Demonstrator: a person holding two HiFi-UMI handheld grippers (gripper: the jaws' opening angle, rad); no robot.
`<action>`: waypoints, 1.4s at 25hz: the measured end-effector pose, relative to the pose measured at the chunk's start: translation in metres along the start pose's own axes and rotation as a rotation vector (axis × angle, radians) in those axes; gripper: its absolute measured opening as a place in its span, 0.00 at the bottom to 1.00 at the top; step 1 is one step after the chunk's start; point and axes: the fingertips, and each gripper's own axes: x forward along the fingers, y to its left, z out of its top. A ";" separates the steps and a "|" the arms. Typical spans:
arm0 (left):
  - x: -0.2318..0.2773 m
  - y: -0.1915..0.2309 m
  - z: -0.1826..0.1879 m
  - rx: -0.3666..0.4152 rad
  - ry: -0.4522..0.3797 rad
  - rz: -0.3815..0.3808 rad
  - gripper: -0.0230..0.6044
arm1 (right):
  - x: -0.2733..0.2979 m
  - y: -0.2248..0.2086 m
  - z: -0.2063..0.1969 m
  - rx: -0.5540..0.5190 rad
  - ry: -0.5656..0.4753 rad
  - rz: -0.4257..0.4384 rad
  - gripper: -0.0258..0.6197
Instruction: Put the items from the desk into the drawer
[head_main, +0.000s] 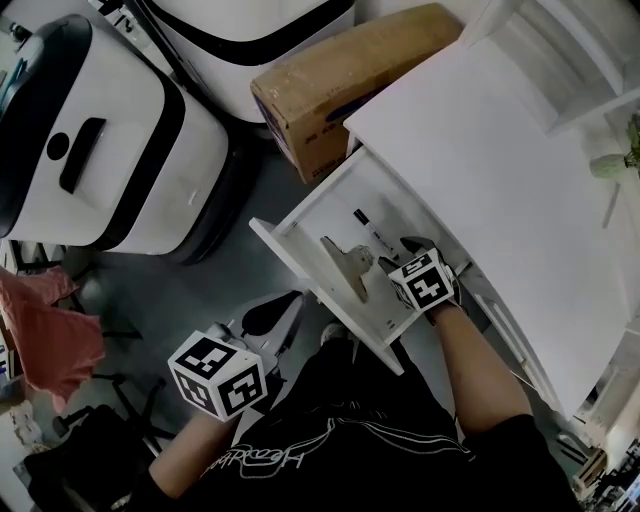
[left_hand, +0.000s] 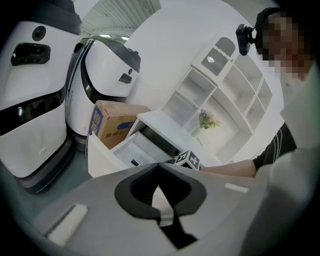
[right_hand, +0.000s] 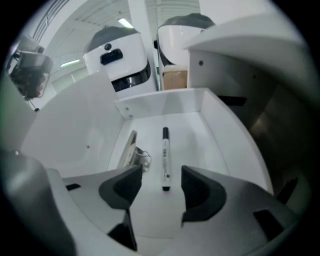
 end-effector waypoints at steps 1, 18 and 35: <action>0.000 -0.003 0.003 0.011 -0.004 -0.006 0.05 | -0.013 0.004 0.005 0.003 -0.039 0.011 0.38; -0.041 -0.123 0.079 0.255 -0.131 -0.191 0.05 | -0.359 0.091 0.118 0.101 -0.905 0.270 0.05; -0.106 -0.181 0.107 0.377 -0.298 -0.242 0.05 | -0.405 0.139 0.145 -0.011 -0.930 0.121 0.05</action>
